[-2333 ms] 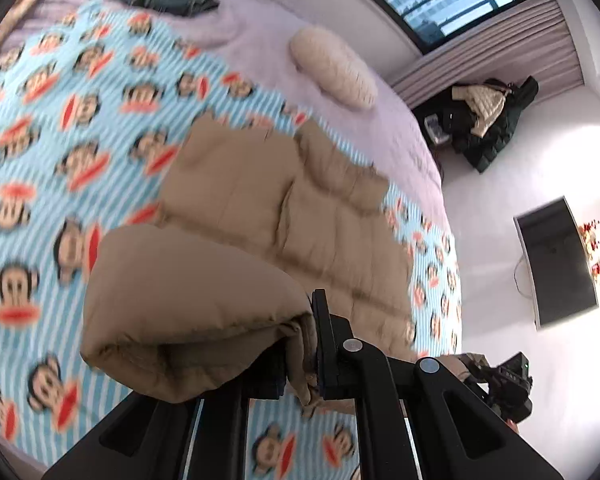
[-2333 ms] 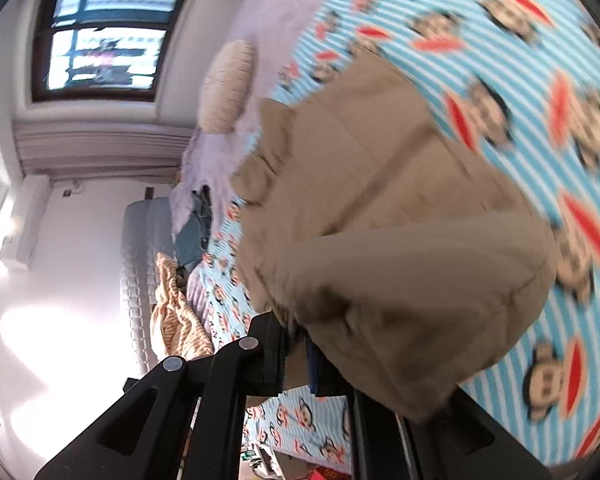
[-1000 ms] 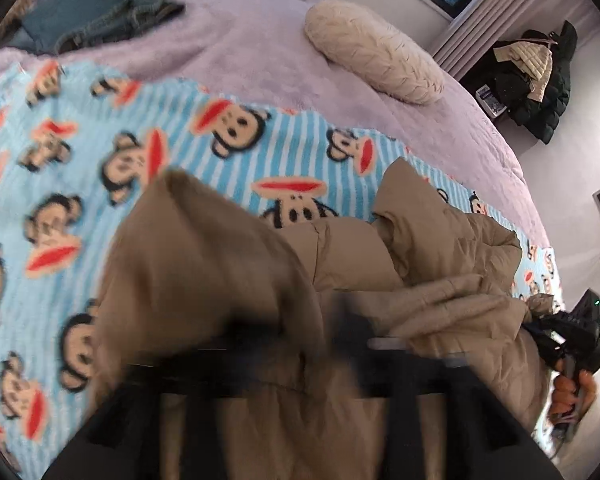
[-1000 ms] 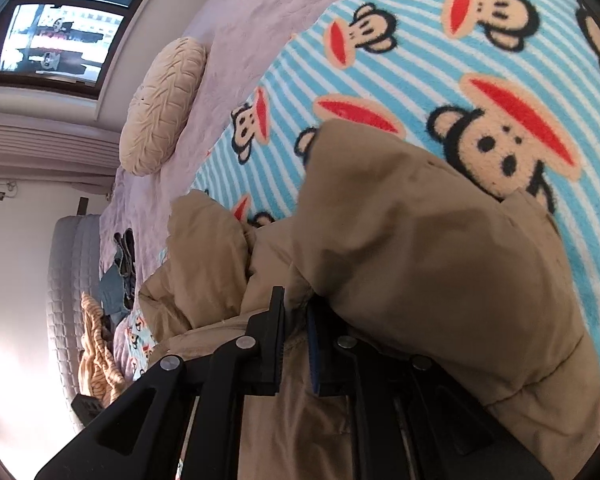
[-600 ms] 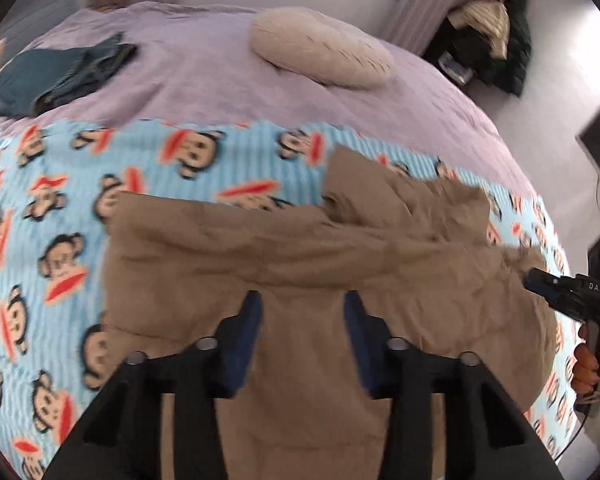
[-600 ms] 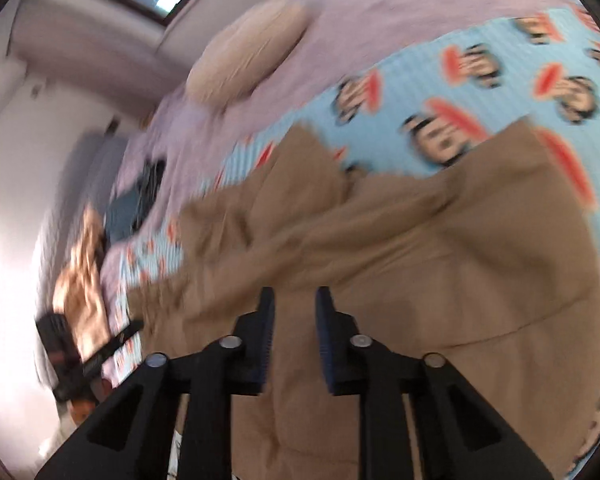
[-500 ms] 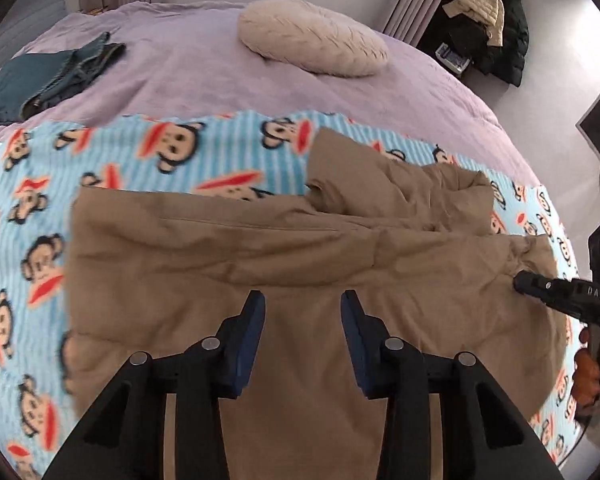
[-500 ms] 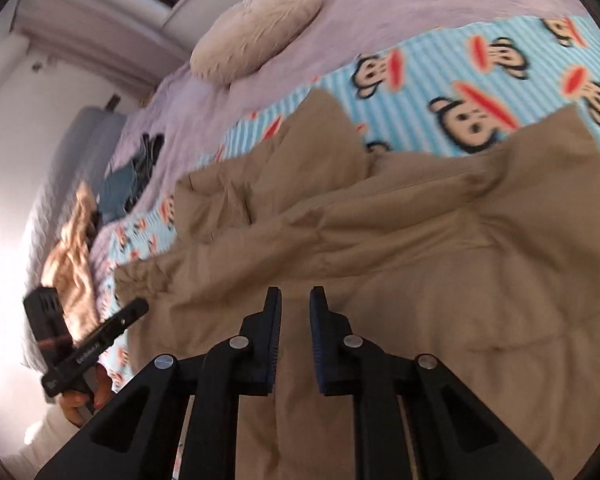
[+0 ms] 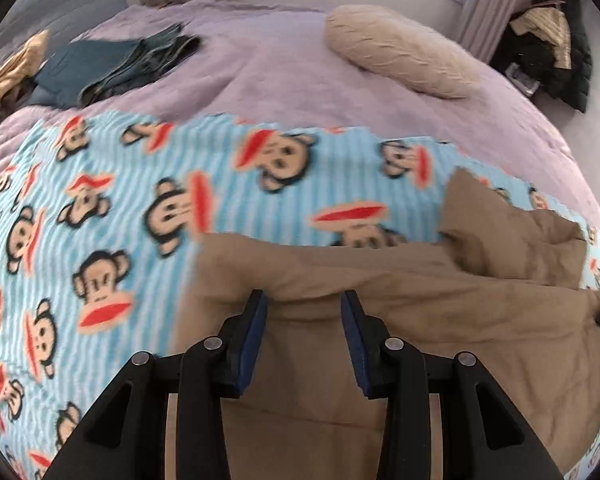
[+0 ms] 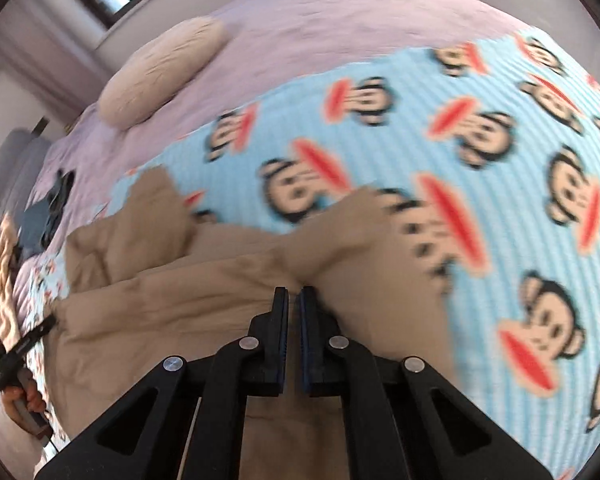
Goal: Fold large clothes
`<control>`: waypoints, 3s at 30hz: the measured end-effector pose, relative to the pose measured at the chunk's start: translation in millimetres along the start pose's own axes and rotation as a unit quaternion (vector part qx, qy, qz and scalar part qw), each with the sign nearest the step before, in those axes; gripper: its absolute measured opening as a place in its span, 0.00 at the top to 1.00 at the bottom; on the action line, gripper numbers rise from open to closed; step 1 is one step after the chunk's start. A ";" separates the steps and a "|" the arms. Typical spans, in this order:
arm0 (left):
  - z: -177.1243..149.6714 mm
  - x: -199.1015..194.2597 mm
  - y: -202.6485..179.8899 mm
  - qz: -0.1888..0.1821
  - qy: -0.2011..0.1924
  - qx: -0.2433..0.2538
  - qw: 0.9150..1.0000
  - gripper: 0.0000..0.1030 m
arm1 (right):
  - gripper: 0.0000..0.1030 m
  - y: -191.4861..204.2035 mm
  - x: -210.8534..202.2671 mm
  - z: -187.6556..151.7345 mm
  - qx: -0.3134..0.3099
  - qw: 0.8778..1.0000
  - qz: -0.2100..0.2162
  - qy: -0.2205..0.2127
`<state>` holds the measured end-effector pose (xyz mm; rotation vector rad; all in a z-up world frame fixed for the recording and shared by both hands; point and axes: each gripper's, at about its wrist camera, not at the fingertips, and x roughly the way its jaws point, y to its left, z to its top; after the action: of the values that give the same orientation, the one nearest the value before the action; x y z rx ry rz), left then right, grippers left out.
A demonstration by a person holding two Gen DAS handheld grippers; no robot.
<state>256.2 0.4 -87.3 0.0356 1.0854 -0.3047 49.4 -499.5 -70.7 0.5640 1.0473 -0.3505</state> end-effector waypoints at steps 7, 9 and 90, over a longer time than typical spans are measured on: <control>-4.8 44.8 11.7 0.013 0.007 -0.034 0.999 0.59 | 0.97 -36.0 31.1 4.5 0.048 0.999 -0.018 -0.002; -3.6 52.5 8.4 0.018 0.003 -0.034 0.999 0.59 | 0.97 -40.9 42.1 6.7 0.058 0.998 -0.016 -0.004; -183.8 -66.3 -2.9 -0.029 0.126 -0.093 0.987 0.00 | 0.00 -44.9 -42.7 -234.7 0.293 0.932 0.205 0.052</control>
<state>68.1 45.2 -115.4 -0.1281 1.3637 -0.2533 -161.2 -396.7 -133.8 1.3284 0.8887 -0.2602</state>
